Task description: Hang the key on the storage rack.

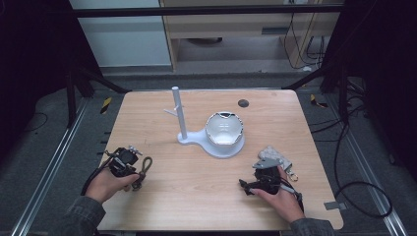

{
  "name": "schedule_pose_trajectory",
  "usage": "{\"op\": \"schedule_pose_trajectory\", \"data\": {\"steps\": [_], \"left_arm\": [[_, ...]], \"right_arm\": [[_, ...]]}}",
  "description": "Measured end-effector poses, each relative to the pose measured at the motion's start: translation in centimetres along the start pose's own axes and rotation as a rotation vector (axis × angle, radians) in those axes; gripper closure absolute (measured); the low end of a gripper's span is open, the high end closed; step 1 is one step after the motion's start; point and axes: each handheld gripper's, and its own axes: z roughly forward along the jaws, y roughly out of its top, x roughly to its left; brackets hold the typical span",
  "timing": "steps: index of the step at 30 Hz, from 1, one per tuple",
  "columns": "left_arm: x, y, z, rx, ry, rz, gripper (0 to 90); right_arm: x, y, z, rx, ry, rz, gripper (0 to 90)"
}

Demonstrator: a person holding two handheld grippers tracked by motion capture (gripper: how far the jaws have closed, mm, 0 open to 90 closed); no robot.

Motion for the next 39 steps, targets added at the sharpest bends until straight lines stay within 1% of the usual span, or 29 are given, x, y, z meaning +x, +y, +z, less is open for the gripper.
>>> {"op": "schedule_pose_trajectory", "data": {"steps": [5, 7, 8, 10, 15, 18, 22, 24, 28, 34, 39], "left_arm": [[0.1, -0.2, 0.6, 0.012, -0.007, -0.009, 49.0], [0.2, -0.2, 0.8, 0.014, -0.015, -0.021, 49.0], [0.3, -0.2, 0.8, 0.013, -0.019, -0.029, 49.5], [0.3, -0.2, 0.9, 0.015, -0.019, -0.029, 50.2], [0.6, -0.1, 1.1, 0.024, -0.034, -0.045, 54.1], [0.6, -0.1, 1.2, 0.028, -0.033, -0.049, 54.4], [0.7, -0.2, 1.3, 0.034, -0.032, -0.046, 54.8], [0.8, -0.2, 1.4, 0.036, -0.037, -0.051, 54.7], [0.8, -0.3, 1.5, 0.037, -0.033, -0.048, 55.5], [0.9, -0.4, 1.7, 0.039, -0.042, -0.051, 56.2], [0.9, -0.3, 1.7, 0.037, -0.048, -0.046, 59.5]], "right_arm": [[0.0, 0.0, 0.0, 0.0, 0.0, 0.0, 4.8], [0.0, 0.0, 0.0, 0.0, 0.0, 0.0, 4.8], [0.0, 0.0, 0.0, 0.0, 0.0, 0.0, 4.8], [0.0, 0.0, 0.0, 0.0, 0.0, 0.0, 4.8], [0.0, 0.0, 0.0, 0.0, 0.0, 0.0, 4.8], [0.0, 0.0, 0.0, 0.0, 0.0, 0.0, 4.8], [0.0, 0.0, 0.0, 0.0, 0.0, 0.001, 4.8], [0.0, 0.0, 0.0, 0.0, 0.0, 0.002, 4.8], [0.0, 0.0, 0.0, 0.0, 0.0, 0.002, 4.8], [0.1, 0.0, 0.0, 0.0, 0.002, 0.006, 4.8], [0.1, -0.1, 0.0, -0.002, 0.002, 0.006, 4.8]]}}
